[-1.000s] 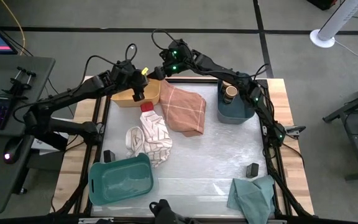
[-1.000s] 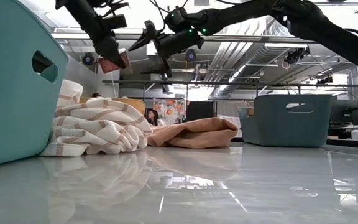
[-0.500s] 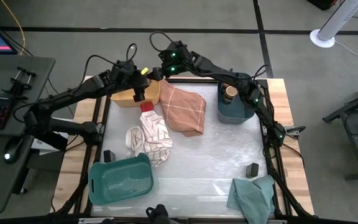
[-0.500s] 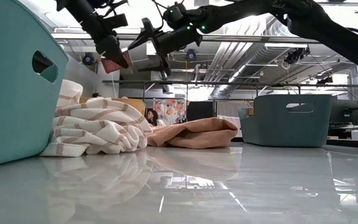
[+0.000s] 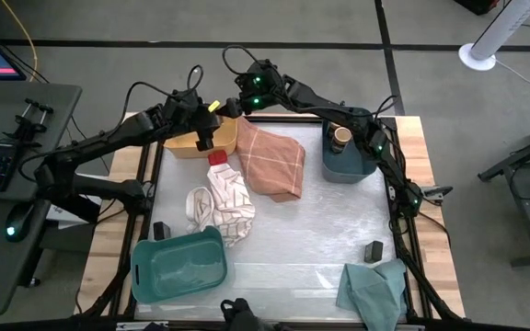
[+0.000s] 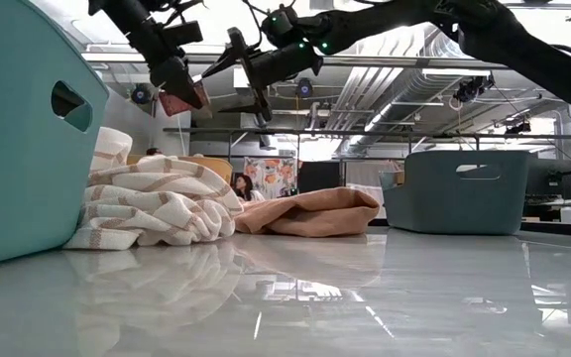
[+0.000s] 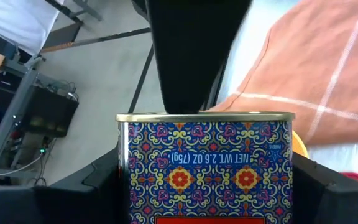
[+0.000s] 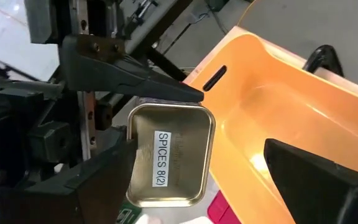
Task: Sort spices by type
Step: Put the right red seasoning can into the yellow bin
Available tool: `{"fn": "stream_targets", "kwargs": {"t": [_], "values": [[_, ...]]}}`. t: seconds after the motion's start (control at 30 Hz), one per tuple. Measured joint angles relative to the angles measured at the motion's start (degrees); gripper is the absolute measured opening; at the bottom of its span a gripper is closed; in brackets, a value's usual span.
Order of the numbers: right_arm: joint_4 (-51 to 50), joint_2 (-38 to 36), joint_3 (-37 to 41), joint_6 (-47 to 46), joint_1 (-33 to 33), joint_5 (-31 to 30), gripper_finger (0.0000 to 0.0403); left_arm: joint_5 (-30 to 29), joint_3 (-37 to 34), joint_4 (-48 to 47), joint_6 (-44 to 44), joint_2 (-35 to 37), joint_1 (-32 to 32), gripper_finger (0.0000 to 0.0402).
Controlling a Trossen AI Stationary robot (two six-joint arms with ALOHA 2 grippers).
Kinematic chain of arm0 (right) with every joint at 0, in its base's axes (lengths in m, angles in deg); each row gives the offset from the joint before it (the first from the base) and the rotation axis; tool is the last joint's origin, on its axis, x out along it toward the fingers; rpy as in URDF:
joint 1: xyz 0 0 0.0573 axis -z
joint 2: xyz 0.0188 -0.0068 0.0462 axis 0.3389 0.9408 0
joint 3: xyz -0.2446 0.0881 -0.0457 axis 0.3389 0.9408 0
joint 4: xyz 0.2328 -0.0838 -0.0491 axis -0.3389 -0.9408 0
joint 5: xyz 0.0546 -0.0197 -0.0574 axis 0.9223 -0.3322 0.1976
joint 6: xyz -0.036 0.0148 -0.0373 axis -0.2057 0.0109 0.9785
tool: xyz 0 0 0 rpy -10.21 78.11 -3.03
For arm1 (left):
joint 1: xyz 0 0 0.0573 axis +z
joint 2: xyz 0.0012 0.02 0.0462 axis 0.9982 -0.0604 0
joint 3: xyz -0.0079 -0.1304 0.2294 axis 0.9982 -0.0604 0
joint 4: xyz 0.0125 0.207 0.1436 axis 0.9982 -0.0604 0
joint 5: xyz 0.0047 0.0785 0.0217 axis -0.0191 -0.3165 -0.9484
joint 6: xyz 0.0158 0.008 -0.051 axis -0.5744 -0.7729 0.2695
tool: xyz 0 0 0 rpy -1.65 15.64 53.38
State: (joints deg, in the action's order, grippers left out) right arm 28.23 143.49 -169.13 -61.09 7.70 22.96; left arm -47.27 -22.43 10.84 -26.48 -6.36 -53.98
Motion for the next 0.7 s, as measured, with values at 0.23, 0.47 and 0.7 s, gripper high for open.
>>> {"fn": "stream_targets", "kwargs": {"t": [0.23, 0.47, 0.7], "values": [[0.36, -0.89, 0.00, 1.38, 0.63, 3.23, 0.0355, -3.46, 0.00, -1.53, -2.18, -0.01, 0.07, 0.0271], [-0.11, -1.00, 0.00, 2.22, -0.63, 3.07, 0.0355, -0.78, 0.00, 3.36, -2.28, -0.01, 0.05, 0.0271], [0.40, -1.01, 0.00, 3.52, -1.95, -3.29, 0.0355, 1.88, 0.00, 4.64, -1.40, -0.01, 0.00, 0.0271]]}}
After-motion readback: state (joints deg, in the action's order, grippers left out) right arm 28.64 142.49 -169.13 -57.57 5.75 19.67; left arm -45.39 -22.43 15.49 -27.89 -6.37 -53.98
